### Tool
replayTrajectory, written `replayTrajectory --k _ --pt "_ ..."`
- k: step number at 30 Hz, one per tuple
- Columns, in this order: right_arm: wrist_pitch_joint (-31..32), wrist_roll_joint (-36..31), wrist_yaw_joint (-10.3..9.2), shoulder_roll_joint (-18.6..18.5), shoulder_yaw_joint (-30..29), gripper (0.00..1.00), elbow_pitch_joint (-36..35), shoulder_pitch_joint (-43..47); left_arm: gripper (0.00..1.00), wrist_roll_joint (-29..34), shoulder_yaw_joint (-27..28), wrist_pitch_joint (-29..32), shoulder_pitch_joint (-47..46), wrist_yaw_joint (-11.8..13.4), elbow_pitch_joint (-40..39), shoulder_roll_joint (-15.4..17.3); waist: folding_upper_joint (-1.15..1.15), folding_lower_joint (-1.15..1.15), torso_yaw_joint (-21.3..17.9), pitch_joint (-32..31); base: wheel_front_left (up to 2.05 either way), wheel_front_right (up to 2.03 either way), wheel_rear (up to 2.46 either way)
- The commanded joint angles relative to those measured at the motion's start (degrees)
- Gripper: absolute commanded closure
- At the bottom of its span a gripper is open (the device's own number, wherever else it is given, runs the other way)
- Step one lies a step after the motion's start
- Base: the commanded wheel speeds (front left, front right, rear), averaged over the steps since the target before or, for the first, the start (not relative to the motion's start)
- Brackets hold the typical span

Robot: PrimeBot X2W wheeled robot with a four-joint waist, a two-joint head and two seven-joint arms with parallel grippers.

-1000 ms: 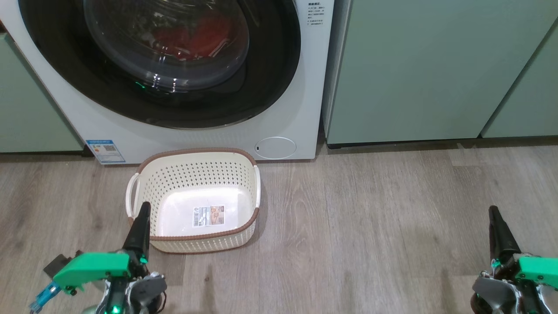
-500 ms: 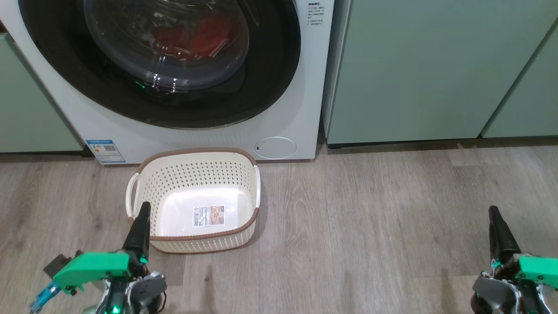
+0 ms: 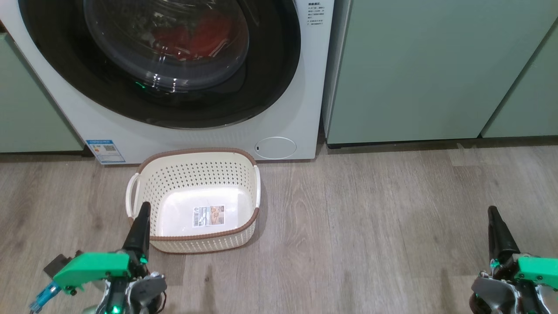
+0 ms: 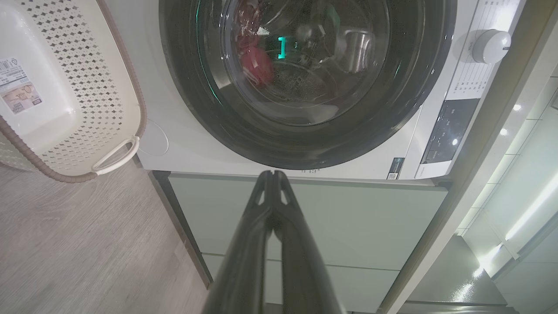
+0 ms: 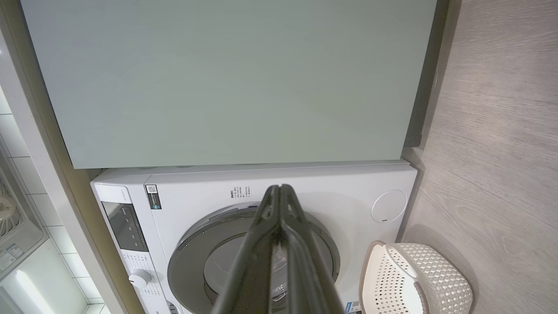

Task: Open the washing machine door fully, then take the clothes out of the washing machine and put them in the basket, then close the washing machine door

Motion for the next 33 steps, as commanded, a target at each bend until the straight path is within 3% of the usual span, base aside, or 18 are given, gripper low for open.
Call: replayTrajectory --k 1,23,24,33 --pt "0.37 -0.57 0.85 -0.43 1.10 1.00 -2.10 -2.60 1.00 0.55 1.83 0.38 -3.19 -0.37 -1.86 0.46 0.00 0.00 0.00 0.00 0.00 0.00 0.00" --pt "0.40 -0.59 0.85 -0.41 1.06 1.00 -2.10 -2.60 1.00 0.56 1.85 0.39 -3.20 -0.37 -1.86 0.44 0.00 0.00 0.00 0.00 0.00 0.00 0.00" --pt "0.05 0.00 0.00 0.13 -0.02 0.00 -0.01 0.00 0.00 0.00 0.00 0.00 -0.01 0.00 0.00 0.00 0.00 0.00 0.00 0.00 0.00 0.00 0.00" --pt "-0.75 -0.15 -0.13 0.98 0.43 0.00 4.27 2.08 0.00 0.45 -0.41 -0.79 2.98 0.05 4.20 -0.77 0.00 0.00 0.02 0.08 0.00 0.00 0.00"
